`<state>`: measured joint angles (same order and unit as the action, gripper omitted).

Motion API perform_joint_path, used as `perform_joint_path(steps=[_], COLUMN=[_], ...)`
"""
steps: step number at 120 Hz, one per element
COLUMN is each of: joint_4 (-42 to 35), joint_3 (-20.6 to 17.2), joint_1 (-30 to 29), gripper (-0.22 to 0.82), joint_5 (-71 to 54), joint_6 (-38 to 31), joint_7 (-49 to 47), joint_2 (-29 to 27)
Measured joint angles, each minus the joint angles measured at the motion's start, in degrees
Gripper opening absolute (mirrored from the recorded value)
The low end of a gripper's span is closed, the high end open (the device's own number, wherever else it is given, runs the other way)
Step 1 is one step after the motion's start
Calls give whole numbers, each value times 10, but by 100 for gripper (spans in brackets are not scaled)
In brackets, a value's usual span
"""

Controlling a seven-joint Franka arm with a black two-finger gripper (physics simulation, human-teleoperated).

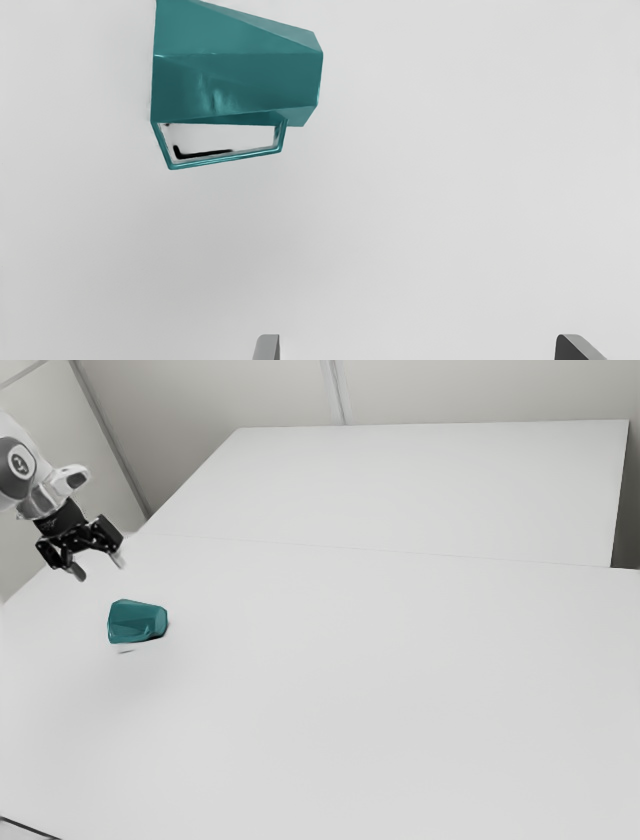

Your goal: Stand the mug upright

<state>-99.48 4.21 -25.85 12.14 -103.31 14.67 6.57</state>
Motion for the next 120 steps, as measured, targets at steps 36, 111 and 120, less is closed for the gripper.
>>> perform_joint_path(steps=[36, 111, 120], joint_4=[82, 231, 228], joint_3=[-2, -4, -4], joint_1=[-107, -162, -167], gripper=[60, 60, 60], joint_5=[139, 325, 338], joint_6=[-4, 16, 34], joint_7=[228, 484, 499], joint_2=[137, 334, 335])
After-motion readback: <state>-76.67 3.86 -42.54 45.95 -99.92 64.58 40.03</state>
